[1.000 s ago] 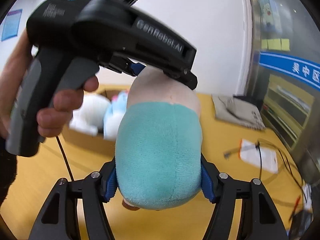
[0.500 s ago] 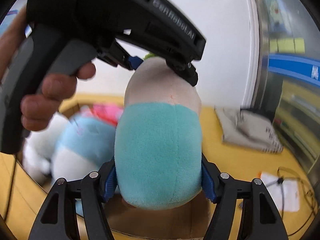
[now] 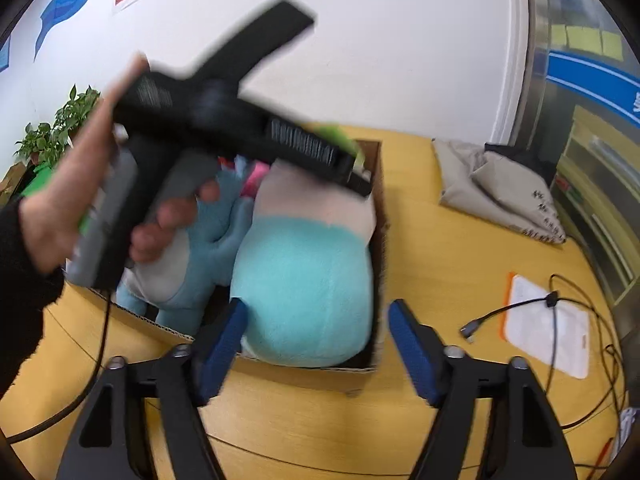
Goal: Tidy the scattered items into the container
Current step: 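Lift the pig with both grippers and carry it over the box, then lower the pig into the box and open both grippers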
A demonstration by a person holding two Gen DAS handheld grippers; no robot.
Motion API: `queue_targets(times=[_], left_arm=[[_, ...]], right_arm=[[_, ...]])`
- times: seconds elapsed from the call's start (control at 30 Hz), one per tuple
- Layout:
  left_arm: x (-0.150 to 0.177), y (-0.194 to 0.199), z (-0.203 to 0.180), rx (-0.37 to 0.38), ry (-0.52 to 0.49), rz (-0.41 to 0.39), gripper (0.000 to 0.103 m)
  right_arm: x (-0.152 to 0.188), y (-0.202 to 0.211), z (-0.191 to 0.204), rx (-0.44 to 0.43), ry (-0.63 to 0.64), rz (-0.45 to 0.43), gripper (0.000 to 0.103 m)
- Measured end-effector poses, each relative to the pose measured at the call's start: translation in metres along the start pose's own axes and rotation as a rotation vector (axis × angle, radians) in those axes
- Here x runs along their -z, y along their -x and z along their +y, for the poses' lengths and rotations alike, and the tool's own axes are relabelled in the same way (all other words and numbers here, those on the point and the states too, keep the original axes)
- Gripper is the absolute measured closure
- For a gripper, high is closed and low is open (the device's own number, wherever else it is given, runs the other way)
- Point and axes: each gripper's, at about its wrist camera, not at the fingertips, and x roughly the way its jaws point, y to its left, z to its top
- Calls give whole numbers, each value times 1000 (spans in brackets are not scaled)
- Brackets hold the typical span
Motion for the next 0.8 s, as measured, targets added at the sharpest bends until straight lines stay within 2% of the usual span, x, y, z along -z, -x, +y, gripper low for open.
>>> queue_targets(times=[0.03, 0.1, 0.2, 0.37, 0.47, 0.53, 0.6, 0.67, 0.8], left_arm=[[1, -4, -1, -5, -4, 5, 42], [2, -9, 1, 1, 4, 10, 41], [3, -14, 1, 0, 2, 23, 41], [4, -10, -12, -47, -43, 34, 38], [3, 9, -19, -31, -48, 11, 36], [2, 36, -18, -4, -23, -59, 36], [2, 57, -12, -25, 9, -145, 36], [2, 53, -5, -54, 21, -121, 36], [5, 17, 3, -48, 32, -32, 35]], right_arm=[[-3, 5, -3, -1, -9, -14, 40], [-11, 9, -8, -18, -31, -37, 43], [-16, -20, -7, -66, -40, 33, 60], [-6, -44, -5, -90, -54, 120, 62], [-2, -48, -6, -101, -49, 156, 62], [1, -49, -4, -100, -42, 169, 61], [5, -49, -5, -97, -53, 165, 61], [6, -46, -5, -100, -64, 158, 61], [7, -46, -4, -81, -56, 156, 61]])
